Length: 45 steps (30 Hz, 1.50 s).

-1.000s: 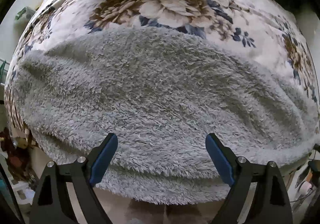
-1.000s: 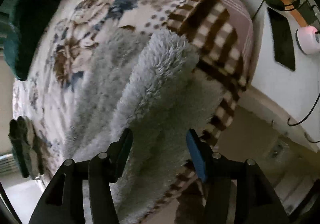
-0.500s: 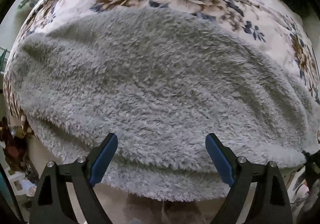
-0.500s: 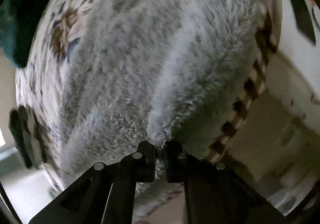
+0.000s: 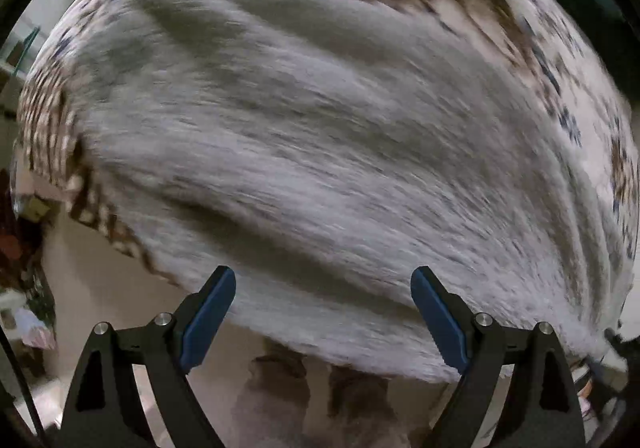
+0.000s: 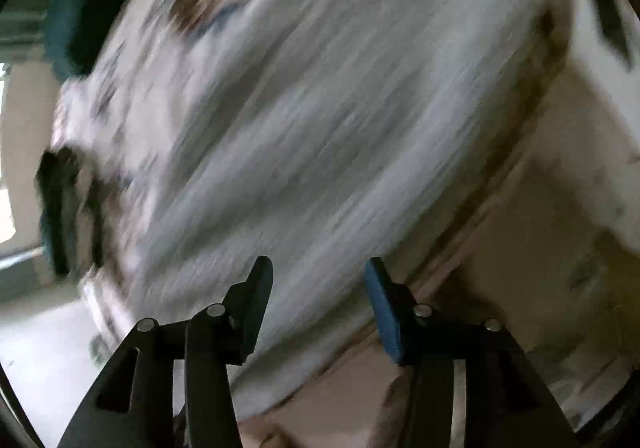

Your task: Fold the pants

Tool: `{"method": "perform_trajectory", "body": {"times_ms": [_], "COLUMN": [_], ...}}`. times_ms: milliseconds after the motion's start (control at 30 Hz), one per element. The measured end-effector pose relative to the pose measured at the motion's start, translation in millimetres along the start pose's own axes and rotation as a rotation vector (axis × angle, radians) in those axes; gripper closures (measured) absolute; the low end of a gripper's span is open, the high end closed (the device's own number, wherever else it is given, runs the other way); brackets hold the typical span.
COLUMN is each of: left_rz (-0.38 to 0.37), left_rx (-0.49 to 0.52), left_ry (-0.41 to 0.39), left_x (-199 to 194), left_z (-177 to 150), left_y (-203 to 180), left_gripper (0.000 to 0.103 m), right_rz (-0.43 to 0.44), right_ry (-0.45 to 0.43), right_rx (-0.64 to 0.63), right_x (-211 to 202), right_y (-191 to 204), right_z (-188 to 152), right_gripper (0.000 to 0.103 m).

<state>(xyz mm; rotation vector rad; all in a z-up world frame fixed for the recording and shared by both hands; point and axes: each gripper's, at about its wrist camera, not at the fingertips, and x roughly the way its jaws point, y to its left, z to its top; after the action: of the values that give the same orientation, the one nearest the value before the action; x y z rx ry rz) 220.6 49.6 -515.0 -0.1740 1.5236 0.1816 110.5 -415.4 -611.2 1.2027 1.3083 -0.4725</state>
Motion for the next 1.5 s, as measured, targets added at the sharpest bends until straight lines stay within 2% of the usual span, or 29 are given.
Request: {"method": "perform_trajectory", "body": {"times_ms": [100,200,333,367,400,433,467,533,633,767,867,900,933,1000,1067,1133,1233,1333,1367,1400,1433,1500], "left_rz": [-0.012,-0.001,-0.006,-0.029,-0.052,-0.076,-0.109,-0.111,-0.103,-0.132,-0.112,-0.111,-0.146,-0.223,-0.303,-0.345,-0.332,-0.253,-0.232,-0.22,-0.214,-0.192], "left_rx": [-0.104,-0.205,-0.33,-0.357,-0.377,-0.39,-0.389,-0.331,-0.248,-0.288,-0.306,-0.309,-0.321,-0.371,-0.427,-0.459,-0.441,-0.411,-0.403,-0.397,-0.374,-0.325], "left_ry": [-0.018,-0.038,-0.026,-0.016,-0.02,-0.031,-0.042,-0.082,-0.148,-0.158,-0.154,-0.142,-0.118,-0.084,-0.06,-0.07,-0.098,-0.11,-0.131,-0.157,-0.174,-0.232], "left_x": [-7,-6,19,29,35,38,38,29,3,-18,-21,-18,-12,-7,0,2,1,14,16,15,12,-2], "left_z": [22,45,74,80,85,89,91,91,79,61,48,56,55,53,56,62,77,97,100,103,106,107], "left_y": [52,98,150,161,171,176,179,177,165,186,204,205,209,217,220,219,210,200,199,199,197,193], "left_gripper": [0.014,0.014,0.014,0.018,0.027,0.053,0.072,0.082,0.083,0.092,0.093,0.093,0.093,0.09,0.066,0.058,0.057,0.057,0.063,0.087,0.093,0.095], "right_rz": [0.017,0.042,0.051,0.053,0.052,0.047,0.041,0.019,-0.007,-0.015,-0.017,-0.019,-0.028,-0.043,-0.025,-0.014,-0.016,-0.009,-0.006,0.001,-0.003,-0.003], "right_ry": [0.09,0.144,0.141,0.123,0.1,0.072,0.054,0.015,-0.021,-0.026,-0.016,-0.009,0.002,0.025,0.069,0.09,0.109,0.116,0.114,0.098,0.084,0.057], "right_rx": [-0.042,-0.024,0.031,0.046,0.053,0.052,0.043,-0.004,-0.095,-0.184,-0.206,-0.207,-0.21,-0.213,-0.176,-0.149,-0.123,-0.115,-0.111,-0.102,-0.102,-0.112], "right_x": [41,85,123,131,133,134,137,128,108,81,59,54,52,54,71,83,96,110,114,115,116,108], "right_y": [38,68,82,84,85,87,92,98,111,121,108,104,98,87,84,81,80,84,84,84,86,87], "right_z": [-47,-89,-112,-111,-112,-114,-115,-120,-133,-155,-159,-162,-163,-162,-154,-149,-144,-146,-147,-148,-149,-152], "right_gripper": [0.052,0.052,0.052,0.056,0.064,0.082,0.087,0.092,0.095,0.095,0.095,0.095,0.095,0.095,0.093,0.09,0.071,0.07,0.071,0.075,0.093,0.095]}}
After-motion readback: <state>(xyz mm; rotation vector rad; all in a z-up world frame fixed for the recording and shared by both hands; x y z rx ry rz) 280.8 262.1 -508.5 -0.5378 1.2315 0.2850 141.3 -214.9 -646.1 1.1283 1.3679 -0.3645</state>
